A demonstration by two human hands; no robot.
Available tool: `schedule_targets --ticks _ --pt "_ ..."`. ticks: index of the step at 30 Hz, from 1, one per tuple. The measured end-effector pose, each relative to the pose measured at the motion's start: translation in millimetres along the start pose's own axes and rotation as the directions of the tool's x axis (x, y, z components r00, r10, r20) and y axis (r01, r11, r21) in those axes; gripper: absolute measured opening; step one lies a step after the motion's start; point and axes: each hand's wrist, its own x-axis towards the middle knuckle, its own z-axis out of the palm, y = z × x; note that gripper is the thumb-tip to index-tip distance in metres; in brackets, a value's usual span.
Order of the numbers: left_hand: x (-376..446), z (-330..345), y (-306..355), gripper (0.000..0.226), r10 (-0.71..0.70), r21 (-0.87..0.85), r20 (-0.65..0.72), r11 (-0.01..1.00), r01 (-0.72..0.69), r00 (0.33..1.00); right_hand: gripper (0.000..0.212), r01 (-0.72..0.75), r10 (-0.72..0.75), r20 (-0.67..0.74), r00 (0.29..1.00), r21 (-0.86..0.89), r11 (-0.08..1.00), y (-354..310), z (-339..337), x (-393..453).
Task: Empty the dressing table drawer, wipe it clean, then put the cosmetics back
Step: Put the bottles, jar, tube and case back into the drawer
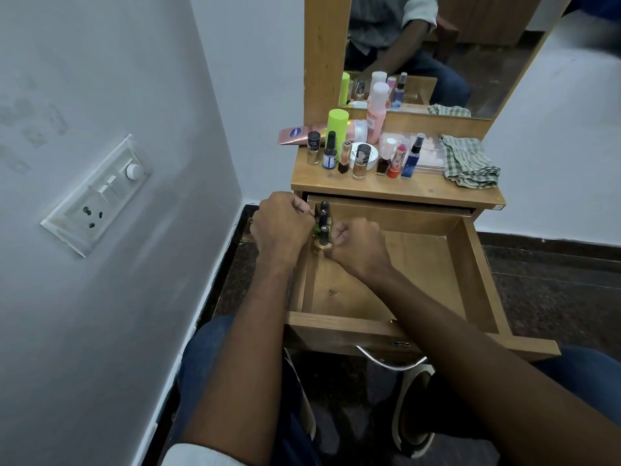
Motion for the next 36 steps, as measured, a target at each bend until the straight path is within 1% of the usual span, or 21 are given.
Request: schedule_targets --ticks 3,8,12,16,19,21,23,25,26,28,30,32,34,36 --pt "1 2 -2 0.014 -0.006 0.006 0.001 1.000 0.006 1.000 0.024 -0.030 0.031 0.041 0.999 -0.022 0.999 3 4 1" --pt "3 2 -5 0.021 -0.007 -0.004 0.008 1.000 0.007 1.000 0.018 -0.015 0.015 0.012 1.000 -0.042 0.999 -5 8 9" --pt "3 3 -5 0.015 -0.004 -0.011 0.007 1.000 0.004 1.000 0.027 -0.069 0.069 -0.004 0.998 -0.073 0.995 -7 9 13" --pt "3 3 -5 0.016 -0.010 -0.002 0.010 1.000 0.010 1.000 0.034 -0.068 0.067 -0.006 0.998 -0.085 0.994 -7 7 11" --pt "2 2 -2 0.017 -0.006 0.017 0.009 1.000 0.006 1.000 0.028 -0.055 0.056 0.010 0.998 -0.113 0.992 -9 -3 9" --pt "2 1 0 0.017 0.012 0.028 0.007 1.000 -0.012 1.000 0.019 -0.036 0.035 -0.007 0.999 -0.165 0.986 -13 -11 8" --pt "2 -1 4 0.013 0.032 0.017 -0.002 0.999 -0.032 0.999 0.011 -0.009 -0.004 -0.062 0.998 -0.202 0.979 -17 -21 7" --pt "3 -3 9 0.010 0.080 -0.011 -0.005 0.997 -0.080 0.997 0.016 0.030 -0.059 -0.156 0.986 -0.184 0.983 -21 -36 8" --pt "2 -4 11 0.010 0.112 -0.031 -0.004 0.993 -0.112 0.994 0.017 0.045 -0.082 -0.226 0.971 -0.161 0.986 -23 -45 8" --pt "2 -5 16 0.007 0.170 -0.073 -0.008 0.983 -0.170 0.985 0.012 0.047 -0.089 -0.398 0.913 -0.115 0.992 -25 -65 13" --pt "2 -3 18 0.005 0.216 -0.091 -0.012 0.972 -0.216 0.976 0.006 0.025 -0.054 -0.522 0.851 -0.062 0.998 -22 -82 21" --pt "2 0 19 0.005 0.248 -0.095 -0.006 0.964 -0.247 0.969 0.004 0.016 -0.024 -0.564 0.825 -0.019 1.000 -17 -93 26" --pt "3 2 21 0.004 0.264 -0.091 -0.001 0.960 -0.263 0.964 0.006 0.043 -0.044 -0.547 0.836 -0.015 0.999 -15 -100 28" --pt "3 3 22 0.004 0.264 -0.087 -0.009 0.961 -0.264 0.964 0.007 0.094 -0.099 -0.505 0.857 -0.034 0.995 -18 -98 30"
